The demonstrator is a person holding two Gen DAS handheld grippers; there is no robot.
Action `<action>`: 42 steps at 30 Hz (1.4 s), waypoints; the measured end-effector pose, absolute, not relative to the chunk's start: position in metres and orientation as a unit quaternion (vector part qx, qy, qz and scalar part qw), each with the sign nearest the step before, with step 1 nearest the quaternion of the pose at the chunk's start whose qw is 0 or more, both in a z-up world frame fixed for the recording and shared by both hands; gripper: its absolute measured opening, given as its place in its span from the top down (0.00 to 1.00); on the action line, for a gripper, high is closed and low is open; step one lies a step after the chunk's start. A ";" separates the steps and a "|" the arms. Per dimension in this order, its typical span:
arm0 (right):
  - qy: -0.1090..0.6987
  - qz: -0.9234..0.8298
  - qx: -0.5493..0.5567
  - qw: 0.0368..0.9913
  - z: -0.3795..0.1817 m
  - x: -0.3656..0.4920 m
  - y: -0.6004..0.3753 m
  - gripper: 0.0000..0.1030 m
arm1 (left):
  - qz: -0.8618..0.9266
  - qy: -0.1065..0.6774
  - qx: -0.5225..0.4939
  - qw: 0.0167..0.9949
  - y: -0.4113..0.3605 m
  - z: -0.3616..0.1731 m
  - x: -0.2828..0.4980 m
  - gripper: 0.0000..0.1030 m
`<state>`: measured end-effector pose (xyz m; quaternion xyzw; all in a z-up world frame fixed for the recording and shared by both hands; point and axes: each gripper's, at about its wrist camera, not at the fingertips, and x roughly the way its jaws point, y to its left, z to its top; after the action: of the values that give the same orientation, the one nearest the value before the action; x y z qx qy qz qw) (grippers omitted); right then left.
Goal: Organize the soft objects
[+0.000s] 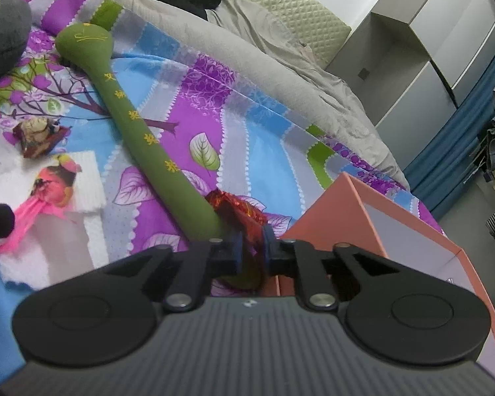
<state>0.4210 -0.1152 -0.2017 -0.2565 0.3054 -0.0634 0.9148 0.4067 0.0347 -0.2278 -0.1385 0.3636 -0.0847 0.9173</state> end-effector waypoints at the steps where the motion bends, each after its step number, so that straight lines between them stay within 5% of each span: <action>1: 0.306 -0.063 -0.254 0.915 -0.202 0.421 -0.116 0.88 | -0.088 0.366 -0.135 0.917 0.033 -0.229 0.407 0.65; 7: 0.293 -0.068 -0.249 0.920 -0.196 0.415 -0.119 0.97 | -0.090 0.364 -0.101 0.921 0.022 -0.232 0.403 0.92; 23: 0.264 -0.021 -0.216 0.940 -0.148 0.344 -0.116 0.97 | -0.101 0.334 -0.128 0.928 0.012 -0.186 0.358 0.94; 42: 0.306 0.084 -0.160 0.935 -0.124 0.203 -0.122 0.97 | -0.065 0.372 -0.171 0.910 0.033 -0.185 0.202 0.94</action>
<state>0.2029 -0.1216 -0.1238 -0.1602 0.3058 0.0844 0.9347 0.2022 0.0331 -0.1852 -0.1709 0.3721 -0.0651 0.9100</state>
